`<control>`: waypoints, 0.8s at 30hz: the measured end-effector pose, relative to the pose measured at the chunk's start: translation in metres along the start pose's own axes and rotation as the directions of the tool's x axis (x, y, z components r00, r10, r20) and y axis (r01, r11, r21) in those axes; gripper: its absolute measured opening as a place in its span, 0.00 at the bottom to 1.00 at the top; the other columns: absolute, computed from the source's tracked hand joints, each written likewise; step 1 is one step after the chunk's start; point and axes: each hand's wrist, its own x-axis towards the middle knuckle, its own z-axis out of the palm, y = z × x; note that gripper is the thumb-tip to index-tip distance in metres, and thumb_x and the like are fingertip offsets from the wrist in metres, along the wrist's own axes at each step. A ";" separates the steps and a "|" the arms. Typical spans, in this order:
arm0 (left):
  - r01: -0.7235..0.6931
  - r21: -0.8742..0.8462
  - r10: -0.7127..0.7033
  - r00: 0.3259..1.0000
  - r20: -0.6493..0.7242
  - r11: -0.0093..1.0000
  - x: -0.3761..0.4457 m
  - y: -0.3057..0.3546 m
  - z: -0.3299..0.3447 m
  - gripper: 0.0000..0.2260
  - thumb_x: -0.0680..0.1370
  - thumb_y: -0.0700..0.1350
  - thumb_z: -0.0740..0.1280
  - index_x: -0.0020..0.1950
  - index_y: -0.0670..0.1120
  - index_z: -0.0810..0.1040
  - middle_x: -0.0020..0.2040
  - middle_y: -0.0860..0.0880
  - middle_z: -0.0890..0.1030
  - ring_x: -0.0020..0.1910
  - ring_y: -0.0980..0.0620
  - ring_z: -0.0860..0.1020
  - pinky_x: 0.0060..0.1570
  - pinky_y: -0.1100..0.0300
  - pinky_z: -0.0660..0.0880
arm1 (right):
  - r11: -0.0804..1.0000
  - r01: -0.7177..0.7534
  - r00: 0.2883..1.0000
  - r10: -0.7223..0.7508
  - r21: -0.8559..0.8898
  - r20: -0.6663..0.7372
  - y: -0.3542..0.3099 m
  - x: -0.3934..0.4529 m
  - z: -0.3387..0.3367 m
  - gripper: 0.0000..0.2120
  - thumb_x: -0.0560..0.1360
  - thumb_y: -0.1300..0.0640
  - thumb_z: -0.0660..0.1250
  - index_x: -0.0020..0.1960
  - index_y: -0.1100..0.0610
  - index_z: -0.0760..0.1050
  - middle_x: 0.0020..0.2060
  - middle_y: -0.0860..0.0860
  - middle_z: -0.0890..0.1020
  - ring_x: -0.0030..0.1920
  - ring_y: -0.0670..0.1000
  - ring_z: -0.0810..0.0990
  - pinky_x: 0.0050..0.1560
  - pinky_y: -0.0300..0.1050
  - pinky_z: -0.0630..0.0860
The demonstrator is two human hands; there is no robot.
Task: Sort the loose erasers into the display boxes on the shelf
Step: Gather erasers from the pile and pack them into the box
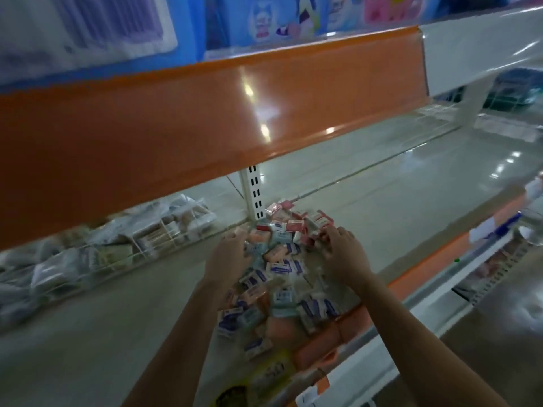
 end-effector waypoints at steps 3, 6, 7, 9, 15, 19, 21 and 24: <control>0.043 -0.028 -0.044 0.998 -0.035 0.999 -0.002 0.008 0.006 0.15 0.72 0.44 0.69 0.59 0.48 0.77 0.52 0.47 0.79 0.50 0.47 0.76 0.48 0.52 0.75 | 0.994 0.058 0.998 -0.060 0.098 0.025 0.010 0.004 -0.007 0.16 0.76 0.53 0.64 0.62 0.57 0.73 0.54 0.57 0.78 0.55 0.57 0.75 0.54 0.48 0.71; 0.065 0.007 -0.065 0.998 -0.013 0.998 -0.006 0.021 0.006 0.18 0.73 0.45 0.69 0.62 0.48 0.75 0.53 0.47 0.78 0.51 0.46 0.76 0.51 0.51 0.75 | 0.981 0.109 0.992 -0.118 0.163 0.043 0.017 0.005 -0.016 0.15 0.76 0.55 0.64 0.61 0.58 0.75 0.52 0.58 0.79 0.52 0.56 0.76 0.51 0.47 0.71; 0.058 0.006 -0.058 0.998 -0.013 0.998 -0.008 0.026 0.006 0.19 0.73 0.45 0.69 0.64 0.49 0.75 0.55 0.47 0.78 0.53 0.46 0.75 0.53 0.51 0.74 | 0.977 0.118 0.991 -0.128 0.177 0.045 0.019 0.006 -0.018 0.14 0.76 0.56 0.63 0.61 0.58 0.75 0.52 0.58 0.79 0.52 0.56 0.77 0.50 0.46 0.71; 0.047 -0.013 -0.047 0.999 -0.023 0.999 -0.015 0.034 0.004 0.20 0.74 0.46 0.69 0.66 0.51 0.75 0.59 0.47 0.76 0.57 0.47 0.74 0.57 0.51 0.73 | 0.967 0.139 0.987 -0.153 0.213 0.049 0.020 0.005 -0.023 0.14 0.76 0.58 0.63 0.60 0.59 0.76 0.52 0.58 0.79 0.51 0.56 0.77 0.49 0.46 0.71; 0.199 -0.140 -0.218 0.966 -0.140 0.970 -0.061 0.061 -0.016 0.15 0.79 0.47 0.63 0.66 0.52 0.74 0.55 0.48 0.78 0.48 0.51 0.75 0.46 0.60 0.71 | 0.870 0.202 0.960 -0.268 0.451 0.087 0.002 -0.007 -0.036 0.14 0.76 0.58 0.65 0.61 0.57 0.75 0.48 0.50 0.79 0.46 0.48 0.77 0.45 0.37 0.71; 0.306 -0.401 -0.387 0.911 -0.139 0.863 -0.105 0.068 -0.039 0.12 0.81 0.47 0.58 0.60 0.47 0.78 0.43 0.52 0.79 0.40 0.58 0.76 0.38 0.62 0.70 | 0.720 0.216 0.876 -0.441 0.659 0.195 -0.021 -0.022 -0.040 0.10 0.76 0.59 0.66 0.56 0.52 0.75 0.43 0.44 0.80 0.43 0.42 0.79 0.41 0.28 0.73; 0.301 -0.532 -0.437 0.887 -0.149 0.792 -0.129 0.066 -0.048 0.10 0.82 0.42 0.56 0.55 0.46 0.77 0.36 0.56 0.76 0.34 0.65 0.74 0.34 0.70 0.67 | 0.645 0.170 0.805 -0.527 0.745 0.272 -0.038 -0.031 -0.038 0.10 0.75 0.59 0.66 0.55 0.52 0.76 0.45 0.46 0.81 0.45 0.42 0.80 0.45 0.33 0.76; 0.261 -0.651 -0.468 0.868 -0.164 0.713 -0.167 0.060 -0.063 0.12 0.82 0.38 0.55 0.54 0.50 0.76 0.36 0.55 0.76 0.30 0.64 0.72 0.32 0.71 0.67 | 0.555 0.048 0.719 -0.597 0.830 0.357 -0.069 -0.051 -0.034 0.11 0.75 0.64 0.65 0.53 0.51 0.77 0.45 0.49 0.81 0.46 0.46 0.82 0.49 0.42 0.79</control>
